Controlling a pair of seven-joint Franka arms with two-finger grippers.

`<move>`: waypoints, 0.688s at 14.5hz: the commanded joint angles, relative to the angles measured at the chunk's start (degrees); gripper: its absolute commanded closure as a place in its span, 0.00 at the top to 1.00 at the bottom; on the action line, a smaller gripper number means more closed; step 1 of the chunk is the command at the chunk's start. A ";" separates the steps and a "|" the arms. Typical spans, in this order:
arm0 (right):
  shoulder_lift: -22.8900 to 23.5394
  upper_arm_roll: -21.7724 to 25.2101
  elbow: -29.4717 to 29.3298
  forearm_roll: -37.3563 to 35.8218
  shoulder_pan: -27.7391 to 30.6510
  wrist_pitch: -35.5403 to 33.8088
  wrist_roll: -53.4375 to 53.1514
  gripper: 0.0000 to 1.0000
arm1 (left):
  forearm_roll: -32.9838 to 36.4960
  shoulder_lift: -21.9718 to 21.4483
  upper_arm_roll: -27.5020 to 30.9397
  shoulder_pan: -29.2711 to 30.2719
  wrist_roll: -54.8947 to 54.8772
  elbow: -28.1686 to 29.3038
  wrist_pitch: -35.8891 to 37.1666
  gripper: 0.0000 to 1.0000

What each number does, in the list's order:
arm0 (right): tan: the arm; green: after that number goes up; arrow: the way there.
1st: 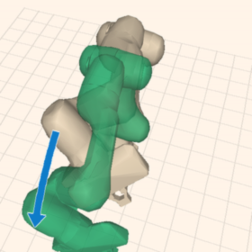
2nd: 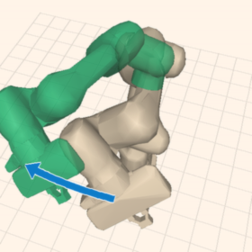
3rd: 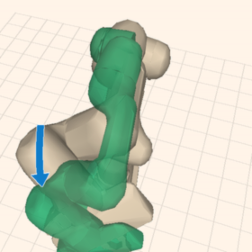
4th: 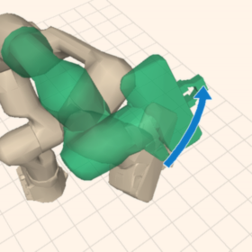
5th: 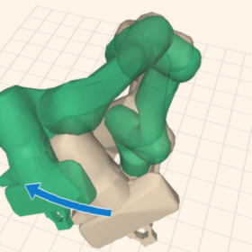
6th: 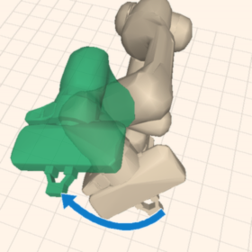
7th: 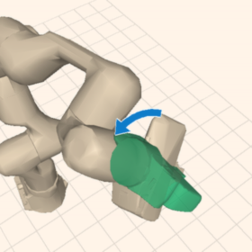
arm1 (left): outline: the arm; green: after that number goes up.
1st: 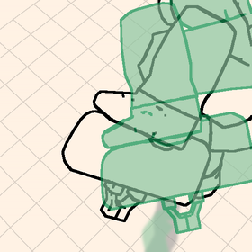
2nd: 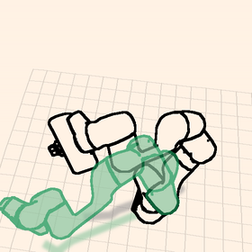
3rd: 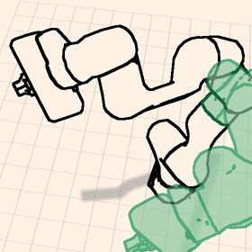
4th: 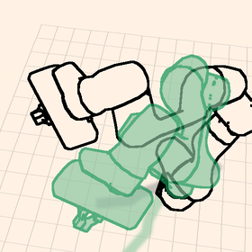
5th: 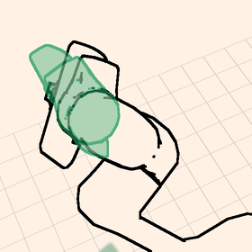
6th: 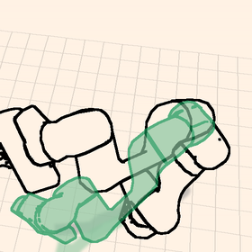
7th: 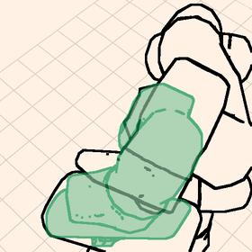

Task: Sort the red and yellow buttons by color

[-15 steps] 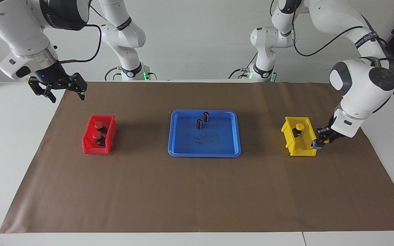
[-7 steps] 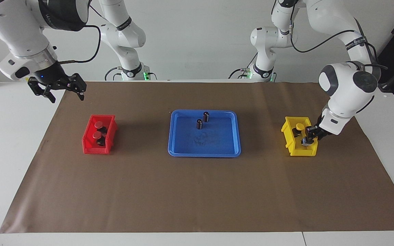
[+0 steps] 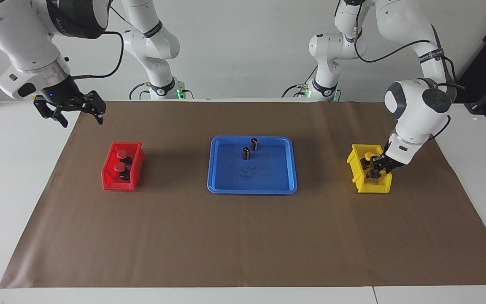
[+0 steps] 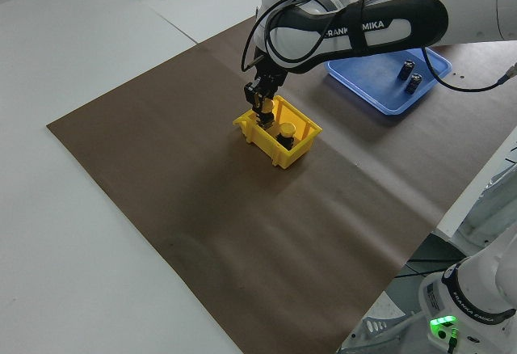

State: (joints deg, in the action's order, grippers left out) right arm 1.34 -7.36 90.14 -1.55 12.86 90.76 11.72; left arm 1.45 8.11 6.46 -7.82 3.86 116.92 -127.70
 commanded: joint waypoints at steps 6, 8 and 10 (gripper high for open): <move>0.15 0.06 -0.14 -0.82 -0.12 0.21 -0.65 1.00 | -0.84 0.24 0.13 -0.44 0.54 -0.80 0.06 0.65; 0.15 0.06 -0.13 -0.82 -0.12 0.21 -0.65 1.00 | -0.84 0.15 0.13 -0.35 0.62 -5.01 4.98 0.65; 0.15 0.06 -0.05 -0.82 -0.12 0.21 -0.65 1.00 | -0.84 0.32 0.05 -0.35 0.45 -10.90 11.56 0.79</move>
State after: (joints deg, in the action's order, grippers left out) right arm 1.34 -7.36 90.14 -1.55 12.86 90.76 11.72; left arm 1.45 8.76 6.42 -7.89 4.25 111.53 -122.75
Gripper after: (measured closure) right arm 0.000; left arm 0.330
